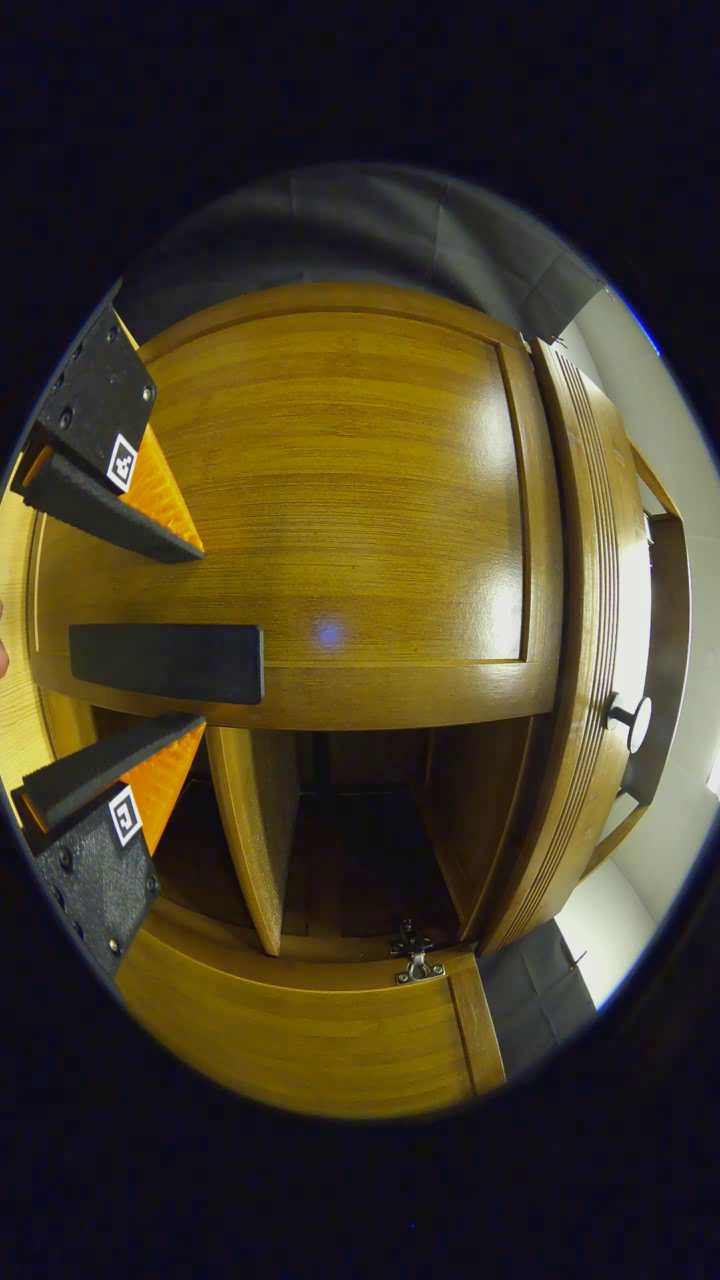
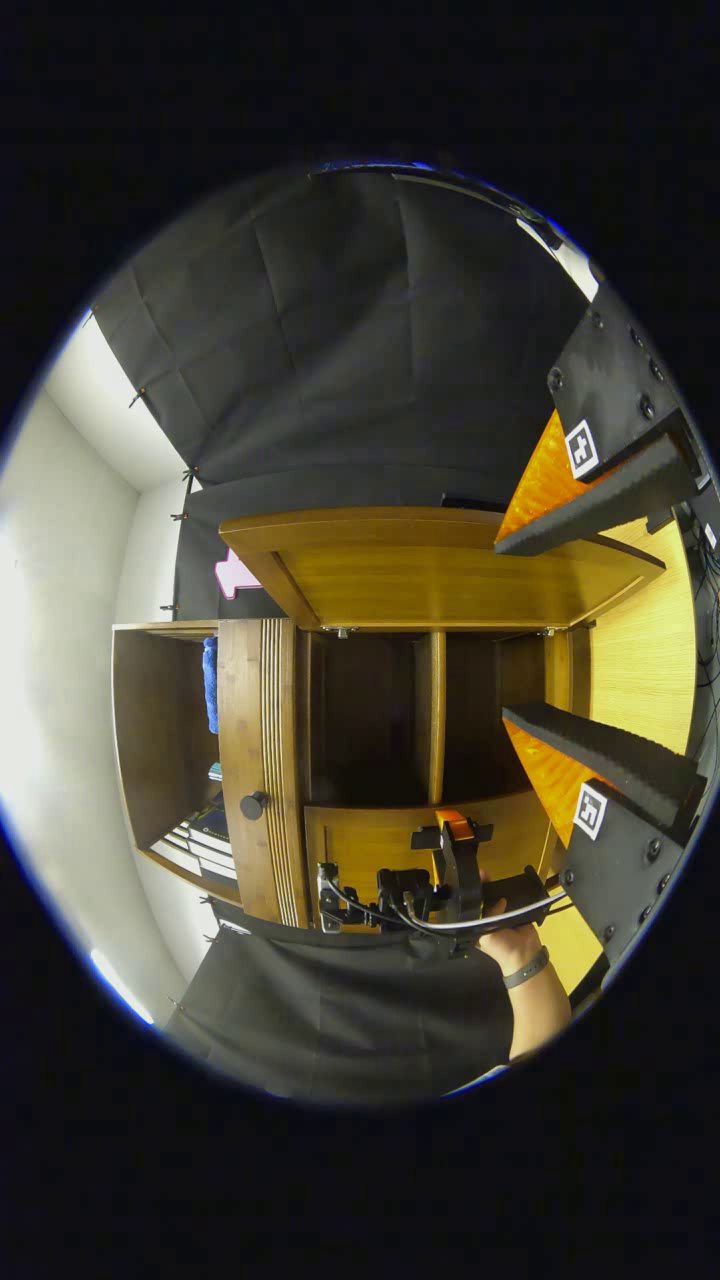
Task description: Open the right door of the double-door shoe cabinet with the right hand, and open the left door with the left hand.
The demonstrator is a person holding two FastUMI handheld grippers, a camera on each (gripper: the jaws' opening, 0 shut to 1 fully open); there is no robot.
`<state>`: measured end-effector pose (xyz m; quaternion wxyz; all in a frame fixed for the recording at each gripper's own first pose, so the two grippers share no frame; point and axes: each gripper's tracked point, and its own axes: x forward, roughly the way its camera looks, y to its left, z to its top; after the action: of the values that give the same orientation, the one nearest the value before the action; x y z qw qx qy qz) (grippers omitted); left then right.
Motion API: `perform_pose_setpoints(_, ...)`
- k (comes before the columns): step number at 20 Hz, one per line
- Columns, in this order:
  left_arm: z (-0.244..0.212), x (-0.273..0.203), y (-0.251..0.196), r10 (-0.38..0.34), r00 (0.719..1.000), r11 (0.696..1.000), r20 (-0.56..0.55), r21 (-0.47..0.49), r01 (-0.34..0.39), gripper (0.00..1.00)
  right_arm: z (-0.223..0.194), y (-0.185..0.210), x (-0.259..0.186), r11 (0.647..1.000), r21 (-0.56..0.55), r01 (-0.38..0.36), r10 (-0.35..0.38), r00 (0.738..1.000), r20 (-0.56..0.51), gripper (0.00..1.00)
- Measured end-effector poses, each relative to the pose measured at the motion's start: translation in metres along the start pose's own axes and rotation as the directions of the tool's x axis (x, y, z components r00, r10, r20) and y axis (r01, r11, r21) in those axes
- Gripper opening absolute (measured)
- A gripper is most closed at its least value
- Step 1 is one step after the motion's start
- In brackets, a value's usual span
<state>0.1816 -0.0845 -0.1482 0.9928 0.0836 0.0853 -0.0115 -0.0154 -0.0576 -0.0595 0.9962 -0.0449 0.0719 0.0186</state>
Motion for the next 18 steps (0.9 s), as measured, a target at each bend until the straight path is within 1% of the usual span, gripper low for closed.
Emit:
perform_pose_setpoints(1,0.0,0.001,0.001,0.013,1.0,1.0,0.007,0.008,-0.013,0.91,0.0,0.0,0.001,1.0,0.003,0.0,0.0,1.0,0.001,0.88)
perform_pose_setpoints(2,-0.001,0.003,0.005,0.03,1.0,0.999,0.009,0.014,-0.03,0.91,0.0,0.0,0.002,1.0,0.005,-0.001,0.001,1.0,0.002,0.95)
perform_pose_setpoints(3,-0.001,0.002,0.009,0.034,0.999,0.999,0.007,0.003,-0.034,0.82,0.0,0.001,0.003,1.0,0.006,-0.002,0.002,1.0,0.002,0.88)
perform_pose_setpoints(4,-0.001,0.007,0.005,0.02,1.0,0.999,0.014,-0.03,-0.02,0.74,0.0,0.001,0.003,1.0,0.004,-0.004,0.004,1.0,0.001,0.88)
perform_pose_setpoints(5,-0.002,0.005,-0.001,-0.013,1.0,0.999,0.011,-0.049,0.014,0.65,0.001,0.001,0.004,1.0,0.002,-0.005,0.005,1.0,0.0,0.88)
perform_pose_setpoints(6,-0.003,0.004,-0.007,-0.05,0.999,0.997,0.014,-0.065,0.051,0.54,0.001,0.001,0.005,1.0,0.001,-0.008,0.008,1.0,0.001,0.88)
perform_pose_setpoints(8,-0.003,-0.004,-0.01,-0.05,0.999,0.997,0.013,-0.065,0.05,0.3,0.002,0.001,0.005,1.0,-0.003,-0.011,0.011,1.0,0.002,0.88)
perform_pose_setpoints(10,-0.004,0.003,-0.01,-0.046,0.999,0.997,0.008,-0.054,0.046,0.24,0.002,0.002,0.006,1.0,-0.004,-0.015,0.015,1.0,0.005,0.88)
perform_pose_setpoints(14,-0.004,-0.004,-0.01,-0.045,0.999,0.998,-0.021,-0.054,0.044,0.24,0.002,0.003,0.009,1.0,0.002,-0.011,0.011,1.0,0.007,0.88)
perform_pose_setpoints(17,-0.003,-0.024,-0.01,-0.062,0.998,0.997,-0.004,-0.04,0.062,0.24,0.002,0.003,0.007,1.0,0.001,-0.007,0.007,1.0,0.01,0.88)
perform_pose_setpoints(18,-0.001,-0.032,-0.009,-0.069,0.998,0.997,0.006,-0.033,0.069,0.24,0.002,0.002,0.008,1.0,0.002,-0.005,0.005,1.0,0.008,0.92)
